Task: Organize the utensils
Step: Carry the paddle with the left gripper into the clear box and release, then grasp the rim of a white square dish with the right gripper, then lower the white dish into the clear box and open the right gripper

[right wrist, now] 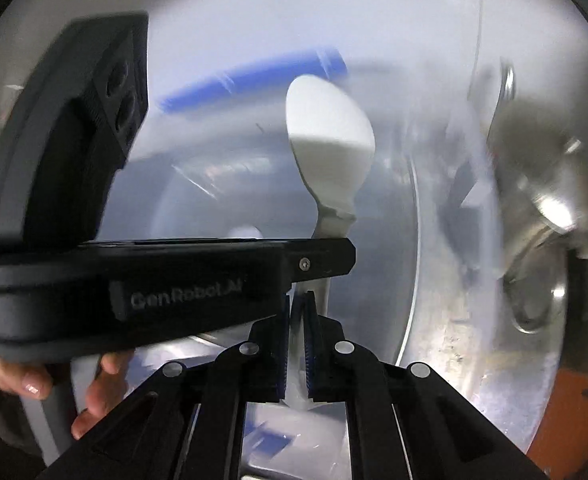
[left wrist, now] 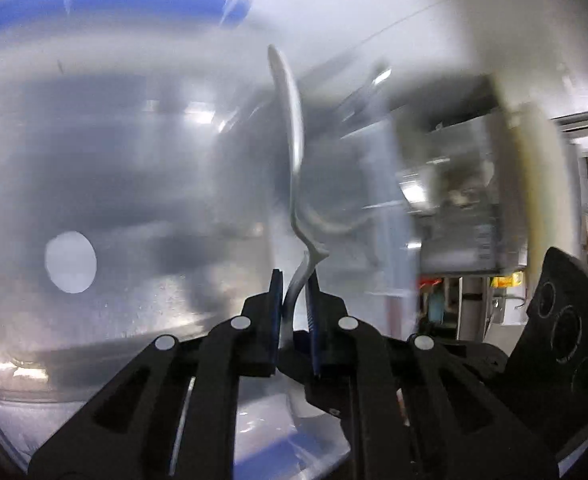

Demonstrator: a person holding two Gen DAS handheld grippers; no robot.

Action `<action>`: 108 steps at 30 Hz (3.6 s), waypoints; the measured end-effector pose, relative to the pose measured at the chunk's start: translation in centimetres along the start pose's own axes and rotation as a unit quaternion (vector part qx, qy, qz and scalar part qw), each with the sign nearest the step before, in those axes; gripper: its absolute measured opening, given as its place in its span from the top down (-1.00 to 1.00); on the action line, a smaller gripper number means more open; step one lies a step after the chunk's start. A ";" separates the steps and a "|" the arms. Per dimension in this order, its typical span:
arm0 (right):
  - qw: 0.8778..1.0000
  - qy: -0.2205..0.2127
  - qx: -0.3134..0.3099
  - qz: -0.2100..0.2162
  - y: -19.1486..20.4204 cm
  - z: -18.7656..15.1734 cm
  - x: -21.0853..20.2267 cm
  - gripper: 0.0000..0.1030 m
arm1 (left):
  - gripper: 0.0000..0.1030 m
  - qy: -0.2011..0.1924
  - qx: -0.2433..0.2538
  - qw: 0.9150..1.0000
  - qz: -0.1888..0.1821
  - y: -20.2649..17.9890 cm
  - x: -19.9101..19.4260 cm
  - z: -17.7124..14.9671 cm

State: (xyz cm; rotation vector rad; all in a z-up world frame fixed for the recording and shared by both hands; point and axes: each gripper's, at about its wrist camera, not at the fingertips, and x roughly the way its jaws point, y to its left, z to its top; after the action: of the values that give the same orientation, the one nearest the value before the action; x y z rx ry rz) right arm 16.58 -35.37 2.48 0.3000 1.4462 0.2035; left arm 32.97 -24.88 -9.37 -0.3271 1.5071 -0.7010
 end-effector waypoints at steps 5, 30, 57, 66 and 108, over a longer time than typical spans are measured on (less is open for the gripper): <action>0.999 0.029 0.009 -0.031 -0.6 1.8 2.3 0.82 | 0.80 0.070 -0.027 0.997 0.005 1.8 3.9 2.0; 0.999 0.011 -0.010 -0.043 -1.8 -24.2 -2.3 -0.23 | -0.34 0.018 0.070 0.997 0.033 3.8 -0.1 -25.8; 0.995 0.063 0.082 0.018 -2.0 -25.1 3.1 0.77 | 0.91 0.021 0.060 0.997 0.045 4.9 3.0 -27.5; 0.998 -0.048 0.047 0.009 1.1 -22.8 -4.5 0.86 | 0.91 -0.054 0.130 0.990 0.018 0.0 -3.0 -26.9; 0.989 -0.094 -0.107 0.028 6.3 -7.9 -8.0 0.05 | -0.32 -0.192 0.209 0.958 0.033 -2.2 -17.1 -13.2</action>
State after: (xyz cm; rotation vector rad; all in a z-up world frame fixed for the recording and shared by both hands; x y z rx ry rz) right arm 8.09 -31.31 11.27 0.1782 1.2177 0.3642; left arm 21.03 -13.33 4.67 -0.0814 0.9683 -0.8292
